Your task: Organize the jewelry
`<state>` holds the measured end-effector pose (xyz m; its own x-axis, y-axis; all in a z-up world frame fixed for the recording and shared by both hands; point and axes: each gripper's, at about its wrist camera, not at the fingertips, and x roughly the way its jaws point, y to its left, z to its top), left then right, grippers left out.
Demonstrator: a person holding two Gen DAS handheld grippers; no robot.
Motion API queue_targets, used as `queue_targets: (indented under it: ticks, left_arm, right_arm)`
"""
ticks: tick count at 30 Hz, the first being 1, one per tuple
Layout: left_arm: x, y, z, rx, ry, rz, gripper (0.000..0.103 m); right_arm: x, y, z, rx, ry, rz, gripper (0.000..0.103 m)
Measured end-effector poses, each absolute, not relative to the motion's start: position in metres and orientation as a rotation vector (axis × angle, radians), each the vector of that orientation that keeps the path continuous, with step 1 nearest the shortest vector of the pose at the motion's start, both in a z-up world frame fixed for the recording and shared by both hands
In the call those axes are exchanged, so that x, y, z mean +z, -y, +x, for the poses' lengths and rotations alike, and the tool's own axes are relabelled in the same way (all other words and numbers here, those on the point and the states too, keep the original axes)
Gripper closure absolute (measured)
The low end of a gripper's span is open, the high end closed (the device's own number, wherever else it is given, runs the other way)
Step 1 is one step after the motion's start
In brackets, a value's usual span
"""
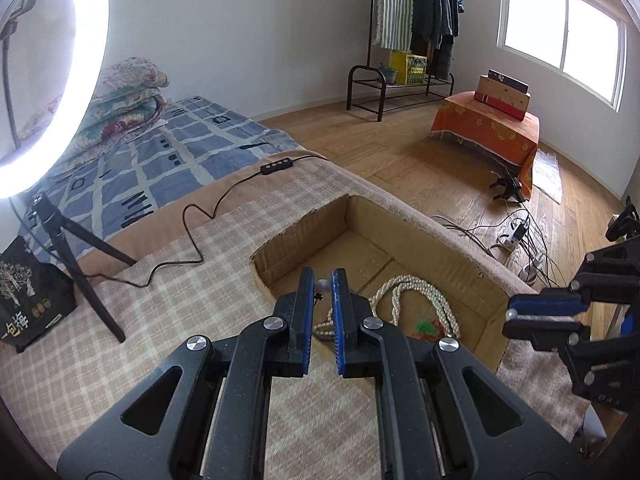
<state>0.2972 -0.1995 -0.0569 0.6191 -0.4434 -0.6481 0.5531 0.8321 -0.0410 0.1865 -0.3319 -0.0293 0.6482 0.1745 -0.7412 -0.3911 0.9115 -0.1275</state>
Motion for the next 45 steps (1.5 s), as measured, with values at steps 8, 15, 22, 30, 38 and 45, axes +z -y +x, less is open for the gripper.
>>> queue_targets:
  ticks: [8,15,22,30,38,45]
  left_arm:
    - [-0.068,0.227,0.318,-0.581,-0.709,0.171,0.096]
    - [-0.077,0.241,0.331,-0.574,-0.731,0.160,0.096]
    - [-0.083,0.246,0.334,-0.566,-0.742,0.166,0.096]
    - [-0.083,0.247,0.336,-0.556,-0.743,0.174,0.086]
    - [-0.071,0.244,0.330,-0.542,-0.698,0.174,0.034]
    - [-0.060,0.240,0.320,-0.525,-0.674,0.181,0.025]
  right_arm:
    - [-0.041,0.345,0.199,0.319,-0.821,-0.280,0.094]
    - [-0.052,0.351,0.208,0.307,-0.842,-0.278,0.094]
    - [-0.056,0.350,0.209,0.308,-0.846,-0.280,0.093]
    - [-0.059,0.348,0.209,0.303,-0.846,-0.291,0.078]
    - [-0.060,0.341,0.203,0.285,-0.819,-0.314,0.026]
    - [-0.054,0.342,0.199,0.251,-0.800,-0.299,0.014]
